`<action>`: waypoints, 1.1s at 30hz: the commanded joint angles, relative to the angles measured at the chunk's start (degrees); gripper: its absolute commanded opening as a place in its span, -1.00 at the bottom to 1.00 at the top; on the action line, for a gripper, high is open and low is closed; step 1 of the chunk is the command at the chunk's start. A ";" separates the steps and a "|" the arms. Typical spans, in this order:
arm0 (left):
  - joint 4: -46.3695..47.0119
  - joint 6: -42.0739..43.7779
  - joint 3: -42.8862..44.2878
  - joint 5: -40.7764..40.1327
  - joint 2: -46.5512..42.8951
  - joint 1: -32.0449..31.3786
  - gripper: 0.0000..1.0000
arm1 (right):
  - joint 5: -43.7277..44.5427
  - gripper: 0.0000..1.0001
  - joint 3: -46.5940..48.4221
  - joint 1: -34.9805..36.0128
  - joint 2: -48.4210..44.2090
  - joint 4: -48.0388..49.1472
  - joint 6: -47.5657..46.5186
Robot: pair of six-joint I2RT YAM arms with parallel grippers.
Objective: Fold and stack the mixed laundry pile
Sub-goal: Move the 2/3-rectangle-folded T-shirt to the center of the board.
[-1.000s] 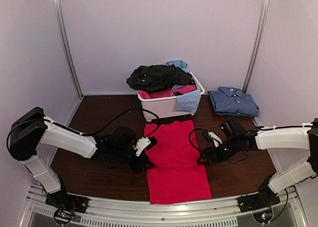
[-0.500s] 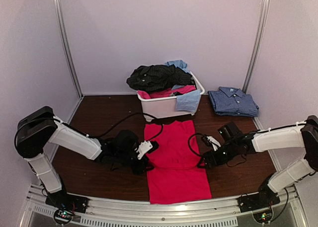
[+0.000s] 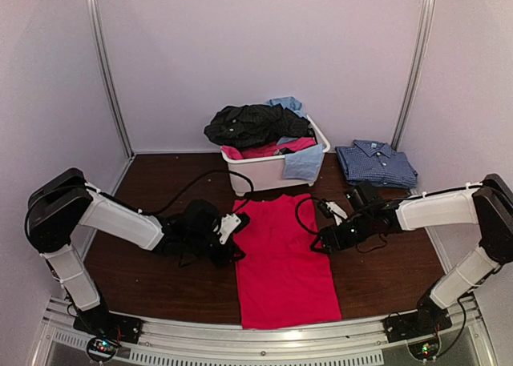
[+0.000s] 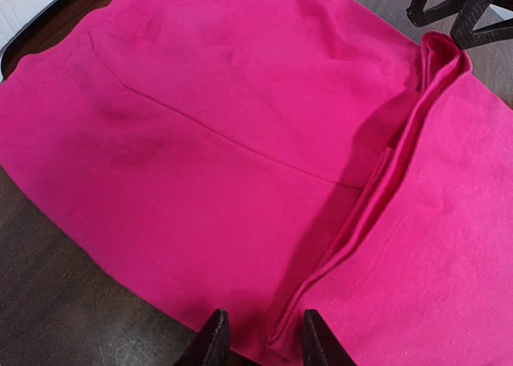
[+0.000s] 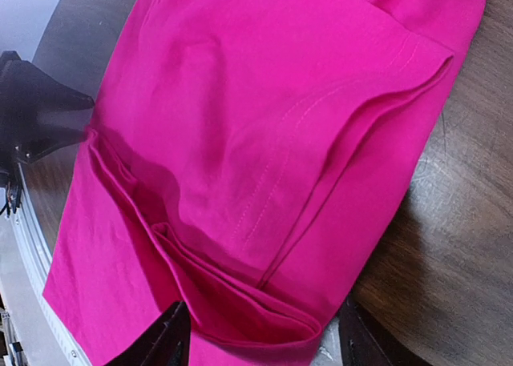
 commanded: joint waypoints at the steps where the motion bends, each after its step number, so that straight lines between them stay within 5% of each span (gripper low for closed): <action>1: 3.08 -1.83 0.62 2.71 0.73 0.11 -0.35 | -4.71 0.31 -0.48 -2.05 -0.83 0.97 -0.70; 8: 3.80 -3.18 -0.25 4.67 1.17 0.20 -0.35 | -3.55 0.38 -2.38 -2.64 -2.89 -2.49 -1.32; 19: 3.20 -5.99 0.01 3.58 2.65 0.22 -0.24 | -3.02 0.15 -2.47 -2.65 2.34 0.03 -0.88; 29: 2.78 -5.50 -0.14 6.13 0.30 0.20 -0.83 | -6.34 -0.38 -1.64 -2.41 -2.35 0.30 -1.70; 33: 2.42 -5.50 -0.39 7.20 -1.28 0.20 -1.00 | -8.53 -0.87 -1.37 -2.09 -2.98 1.49 -1.94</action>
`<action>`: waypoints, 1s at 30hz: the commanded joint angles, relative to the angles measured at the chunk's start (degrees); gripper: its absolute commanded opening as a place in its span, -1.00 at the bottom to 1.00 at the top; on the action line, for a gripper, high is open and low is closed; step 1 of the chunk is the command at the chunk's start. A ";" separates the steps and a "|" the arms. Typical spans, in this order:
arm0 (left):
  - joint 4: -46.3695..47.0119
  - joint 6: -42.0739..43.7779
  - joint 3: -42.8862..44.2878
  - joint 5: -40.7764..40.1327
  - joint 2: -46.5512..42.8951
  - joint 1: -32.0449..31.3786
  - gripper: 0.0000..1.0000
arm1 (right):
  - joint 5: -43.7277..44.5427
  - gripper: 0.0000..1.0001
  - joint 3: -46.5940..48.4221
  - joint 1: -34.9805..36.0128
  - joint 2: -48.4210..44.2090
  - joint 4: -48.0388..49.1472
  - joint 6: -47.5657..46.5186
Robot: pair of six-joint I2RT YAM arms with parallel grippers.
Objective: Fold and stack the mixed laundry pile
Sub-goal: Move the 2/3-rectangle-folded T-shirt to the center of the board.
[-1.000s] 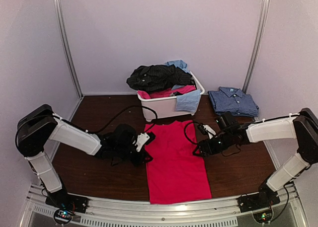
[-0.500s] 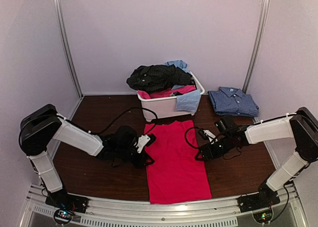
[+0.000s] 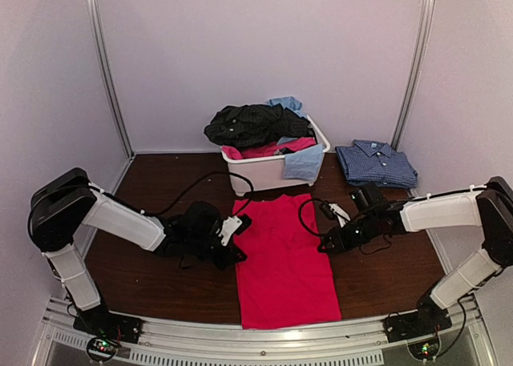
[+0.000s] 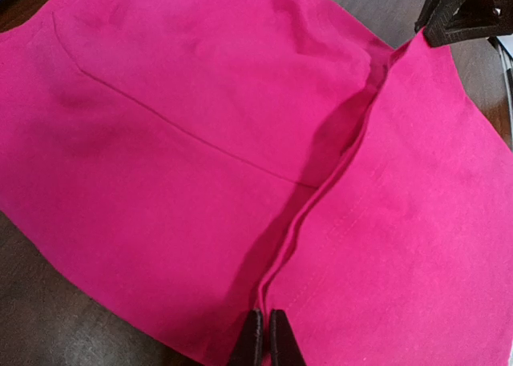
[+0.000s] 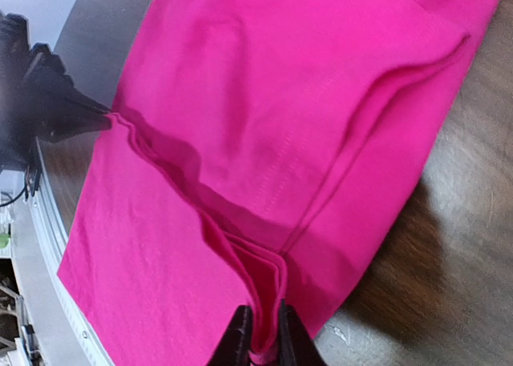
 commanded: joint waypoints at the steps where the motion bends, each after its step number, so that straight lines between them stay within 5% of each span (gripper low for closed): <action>1: 1.03 0.06 -0.58 1.93 -3.28 0.09 -1.00 | -3.02 -0.94 0.41 0.31 -1.75 2.35 -0.83; 11: -1.73 -0.73 -2.82 -0.81 -6.76 0.18 -1.00 | -1.45 -1.00 1.93 0.80 -0.59 4.59 -1.49; 30: -6.47 -3.27 1.46 -8.98 2.83 4.41 -1.00 | 0.48 -1.00 -0.07 2.23 13.01 12.87 1.70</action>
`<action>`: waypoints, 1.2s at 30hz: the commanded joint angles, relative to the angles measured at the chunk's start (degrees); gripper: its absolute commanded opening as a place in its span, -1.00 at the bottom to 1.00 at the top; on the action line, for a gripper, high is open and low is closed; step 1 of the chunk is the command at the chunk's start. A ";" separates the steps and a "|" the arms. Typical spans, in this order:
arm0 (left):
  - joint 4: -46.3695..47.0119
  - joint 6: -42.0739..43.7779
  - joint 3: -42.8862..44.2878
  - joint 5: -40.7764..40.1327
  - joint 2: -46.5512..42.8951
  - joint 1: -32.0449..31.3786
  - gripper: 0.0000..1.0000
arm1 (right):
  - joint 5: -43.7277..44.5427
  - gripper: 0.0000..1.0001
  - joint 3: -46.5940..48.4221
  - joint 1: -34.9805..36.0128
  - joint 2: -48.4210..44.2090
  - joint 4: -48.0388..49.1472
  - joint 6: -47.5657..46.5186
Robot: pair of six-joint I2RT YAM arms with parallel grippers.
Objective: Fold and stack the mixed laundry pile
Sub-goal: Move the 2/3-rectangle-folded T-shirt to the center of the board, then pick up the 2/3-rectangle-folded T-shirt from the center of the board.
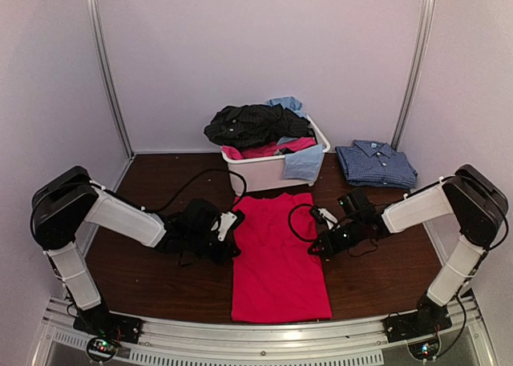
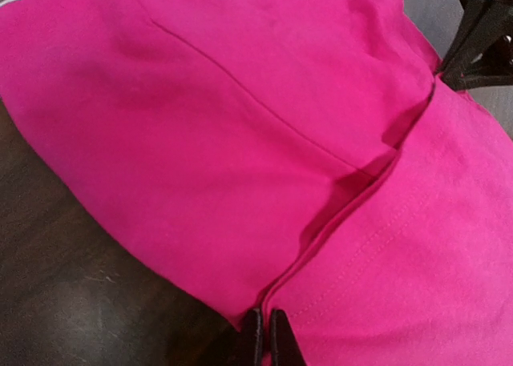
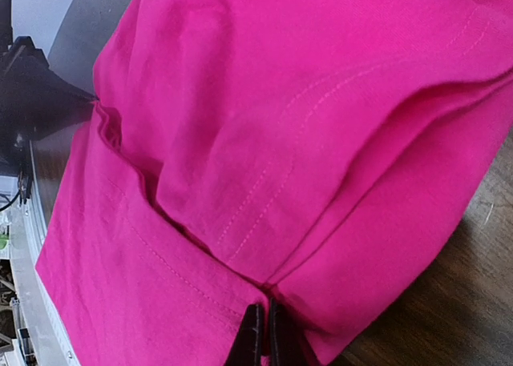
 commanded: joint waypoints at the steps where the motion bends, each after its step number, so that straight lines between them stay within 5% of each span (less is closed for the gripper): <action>1: -3.84 -0.43 0.89 -4.05 2.60 3.12 -1.00 | 3.05 -1.00 -1.47 1.14 1.37 1.15 2.04; 5: -4.79 1.33 2.52 -2.21 1.98 3.60 -0.82 | 5.42 -0.82 -0.82 1.16 -0.31 -0.04 3.09; 12: -7.24 0.22 -1.79 0.31 -12.35 3.23 -0.16 | 7.24 0.03 1.21 1.06 -15.89 -10.91 5.00; 16: -12.63 0.75 -6.11 -5.07 -28.30 0.77 0.14 | 6.93 0.09 -0.66 1.25 -28.09 -16.19 7.45; 18: -16.44 1.09 -6.49 -9.74 -36.50 -0.31 0.86 | 10.68 0.20 -0.37 1.36 -38.04 -18.59 7.87; 19: -17.67 0.53 -6.44 -12.60 -39.92 -0.23 0.94 | 12.89 0.33 -0.08 1.13 -41.82 -19.06 7.69; 21: -19.55 -1.82 -6.09 -17.72 -45.26 0.02 0.95 | 19.60 0.82 0.50 0.75 -47.49 -19.28 8.34; 23: -20.99 -4.57 -5.76 -22.05 -48.67 0.35 0.95 | 27.34 0.99 -0.05 0.58 -51.51 -19.23 10.28; 25: -22.19 -2.51 -4.46 -17.46 -49.40 0.85 0.95 | 27.90 1.00 -0.62 0.39 -53.53 -19.54 10.14; 31: -28.44 -8.51 -4.79 3.75 -40.66 -2.24 0.93 | 5.31 0.72 -4.56 2.25 -48.07 -24.60 18.38; 36: -21.31 -20.49 -13.05 5.78 -37.47 -12.68 0.77 | 1.21 0.63 -16.80 9.59 -52.80 -16.62 32.80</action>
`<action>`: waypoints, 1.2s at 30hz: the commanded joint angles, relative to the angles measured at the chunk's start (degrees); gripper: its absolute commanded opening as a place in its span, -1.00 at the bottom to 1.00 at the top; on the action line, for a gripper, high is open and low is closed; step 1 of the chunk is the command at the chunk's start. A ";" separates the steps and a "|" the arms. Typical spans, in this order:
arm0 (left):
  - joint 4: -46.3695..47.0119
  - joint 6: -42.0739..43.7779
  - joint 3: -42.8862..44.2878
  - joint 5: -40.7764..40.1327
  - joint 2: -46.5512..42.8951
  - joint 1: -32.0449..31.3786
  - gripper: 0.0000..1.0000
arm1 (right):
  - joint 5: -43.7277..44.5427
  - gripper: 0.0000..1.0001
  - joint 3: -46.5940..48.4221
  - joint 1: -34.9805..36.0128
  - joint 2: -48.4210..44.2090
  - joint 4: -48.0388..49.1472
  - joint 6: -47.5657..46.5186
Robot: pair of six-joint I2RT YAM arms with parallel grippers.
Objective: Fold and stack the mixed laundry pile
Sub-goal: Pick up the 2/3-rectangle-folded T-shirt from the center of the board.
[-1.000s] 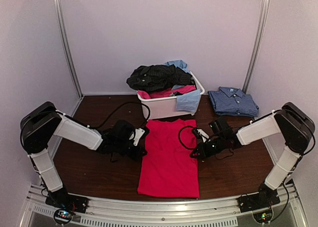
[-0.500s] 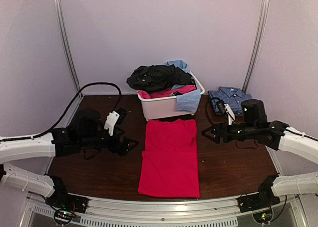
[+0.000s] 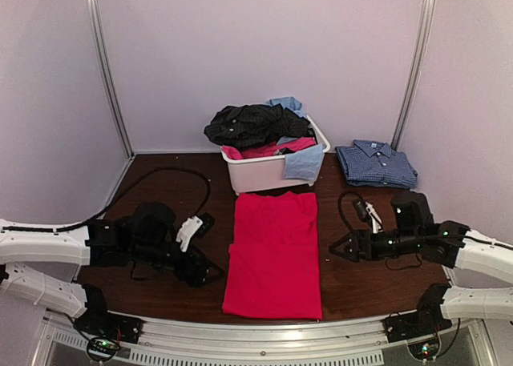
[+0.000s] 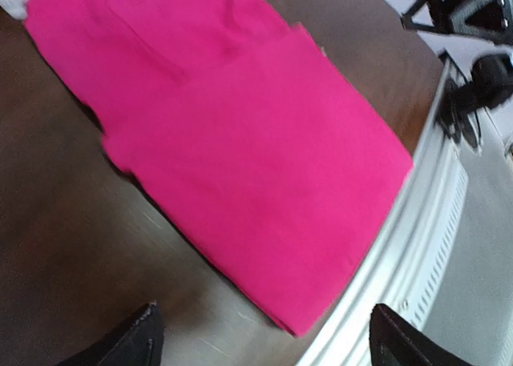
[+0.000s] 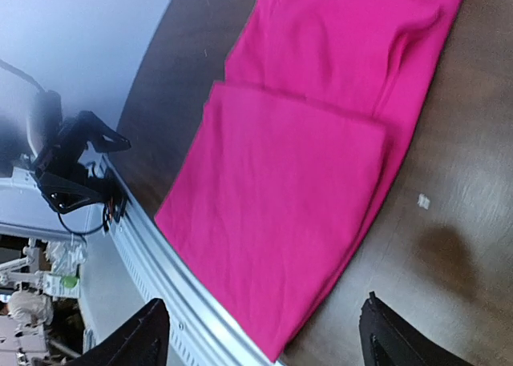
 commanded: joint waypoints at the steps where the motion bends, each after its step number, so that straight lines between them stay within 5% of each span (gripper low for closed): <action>1: 3.35 -11.97 -5.63 6.59 2.86 -6.76 0.72 | -6.88 0.61 -8.33 6.52 -3.50 3.26 14.53; 9: 8.89 -19.52 -10.50 6.67 5.74 -10.75 0.31 | -1.51 0.47 -16.72 21.58 1.25 12.79 25.54; 15: 17.74 -22.28 -12.86 8.10 9.64 -10.74 -0.10 | -1.05 0.20 -19.91 23.37 9.10 23.38 27.67; 28: 26.21 -25.16 -13.23 9.42 16.91 -10.75 -0.24 | -0.92 -0.10 -20.33 24.00 19.54 29.41 28.46; 36: 24.41 -25.19 -13.83 10.55 18.56 -10.99 -0.62 | -2.00 -0.24 -21.18 24.54 20.87 28.44 29.17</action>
